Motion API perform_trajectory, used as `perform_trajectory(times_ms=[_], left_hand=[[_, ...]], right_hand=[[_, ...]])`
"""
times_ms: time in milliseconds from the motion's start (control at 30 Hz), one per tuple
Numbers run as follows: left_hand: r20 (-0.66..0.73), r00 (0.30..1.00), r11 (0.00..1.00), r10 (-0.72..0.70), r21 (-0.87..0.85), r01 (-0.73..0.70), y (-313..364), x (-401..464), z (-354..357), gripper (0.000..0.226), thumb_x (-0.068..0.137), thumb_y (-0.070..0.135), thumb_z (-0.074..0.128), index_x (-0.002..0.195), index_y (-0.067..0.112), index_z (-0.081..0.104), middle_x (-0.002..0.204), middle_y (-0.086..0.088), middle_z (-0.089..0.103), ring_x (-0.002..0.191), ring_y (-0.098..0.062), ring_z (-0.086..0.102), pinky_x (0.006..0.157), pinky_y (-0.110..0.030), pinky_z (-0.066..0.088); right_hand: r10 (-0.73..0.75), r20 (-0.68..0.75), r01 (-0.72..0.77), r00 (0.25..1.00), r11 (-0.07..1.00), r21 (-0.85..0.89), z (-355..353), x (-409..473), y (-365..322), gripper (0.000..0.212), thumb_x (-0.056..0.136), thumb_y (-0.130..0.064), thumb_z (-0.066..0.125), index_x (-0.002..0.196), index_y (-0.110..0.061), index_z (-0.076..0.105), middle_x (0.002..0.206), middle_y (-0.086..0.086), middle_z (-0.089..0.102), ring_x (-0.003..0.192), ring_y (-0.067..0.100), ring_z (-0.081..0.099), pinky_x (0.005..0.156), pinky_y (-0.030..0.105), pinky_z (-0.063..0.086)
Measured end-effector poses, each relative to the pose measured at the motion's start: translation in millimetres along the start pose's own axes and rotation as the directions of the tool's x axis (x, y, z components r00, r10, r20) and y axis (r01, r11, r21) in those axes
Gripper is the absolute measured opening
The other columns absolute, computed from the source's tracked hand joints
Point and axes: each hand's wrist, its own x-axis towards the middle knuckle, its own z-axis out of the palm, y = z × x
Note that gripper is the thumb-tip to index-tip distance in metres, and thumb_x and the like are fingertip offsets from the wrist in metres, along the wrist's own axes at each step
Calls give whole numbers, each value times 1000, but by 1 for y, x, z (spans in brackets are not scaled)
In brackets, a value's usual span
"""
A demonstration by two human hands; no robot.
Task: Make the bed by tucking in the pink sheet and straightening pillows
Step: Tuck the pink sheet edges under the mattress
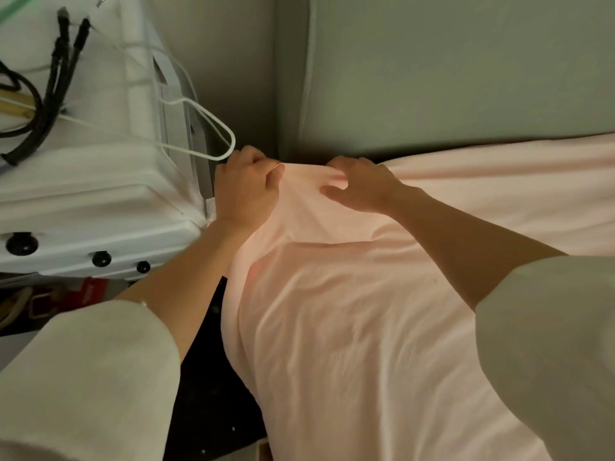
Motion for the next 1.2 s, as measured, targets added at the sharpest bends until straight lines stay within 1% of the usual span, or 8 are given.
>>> perform_trajectory(times_ms=[233, 333, 467, 633, 733, 967, 1067, 1200], left_hand=[[-63, 989, 987, -132, 81, 137, 8, 11, 0, 37, 99, 33, 39, 98, 12, 70, 76, -8, 60, 64, -19, 46, 51, -23, 28], [-55, 957, 957, -286, -72, 281, 11, 19, 5, 36, 98, 33, 37, 102, 16, 69, 86, -10, 71, 79, -30, 63, 70, -35, 52], [0, 896, 852, -443, -311, 421, 9, 22, 20, 38, 98, 28, 35, 101, 12, 69, 95, -10, 72, 89, -30, 66, 82, -37, 54], [253, 900, 854, -355, -304, 422, 7, 7, 37, 48, 96, 9, 43, 142, 15, 36, 137, -10, 50, 115, -23, 53, 95, -27, 40], [406, 856, 829, -319, -319, 460, 2, 0, 48, 68, 93, 2, 45, 149, 18, 10, 145, -8, 37, 117, -24, 51, 80, -25, 44], [297, 951, 980, -82, -150, 132, -7, -1, 74, 51, 90, 26, 55, 134, 9, 36, 142, -11, 38, 130, -27, 40, 109, -43, 34], [271, 962, 995, -23, -87, 48, -10, 4, 84, 51, 92, 32, 51, 136, 11, 38, 145, -10, 37, 134, -26, 35, 113, -44, 29], [269, 944, 964, -191, -132, 232, -6, 11, 92, 52, 91, 31, 53, 136, 13, 34, 137, -8, 42, 124, -26, 44, 107, -42, 36]], right_hand=[[23, -268, -42, 963, 997, -63, 2, 6, -7, 33, 97, -38, 43, 120, -14, 45, 111, 14, 64, 103, 37, 57, 75, 36, 36], [-11, -360, -32, 933, 993, -114, 3, 10, -12, 27, 100, -32, 37, 117, -13, 47, 103, 15, 66, 95, 38, 60, 70, 35, 32], [-28, -416, -33, 909, 990, -138, 7, 16, -15, 23, 101, -23, 33, 118, -12, 45, 99, 15, 68, 90, 41, 61, 65, 35, 32], [46, -314, -53, 948, 999, -13, 23, 23, -11, 24, 99, -22, 36, 117, -10, 45, 112, 15, 62, 102, 39, 57, 70, 37, 36], [72, -206, -60, 976, 996, 67, 34, 27, -3, 29, 94, -15, 43, 123, -9, 45, 127, 15, 51, 116, 36, 48, 85, 40, 41], [-286, -542, 176, 790, 953, -246, 64, 7, 25, 37, 72, 1, 45, 104, -6, 62, 109, 18, 61, 100, 36, 58, 82, 42, 44], [-272, -470, 139, 840, 944, -298, 71, 3, 41, 38, 73, -9, 43, 105, -9, 64, 110, 13, 64, 103, 33, 61, 85, 41, 40], [-119, -323, 37, 939, 968, -249, 75, 6, 48, 54, 82, -19, 37, 134, -6, 47, 142, 19, 44, 132, 35, 42, 103, 51, 38]])
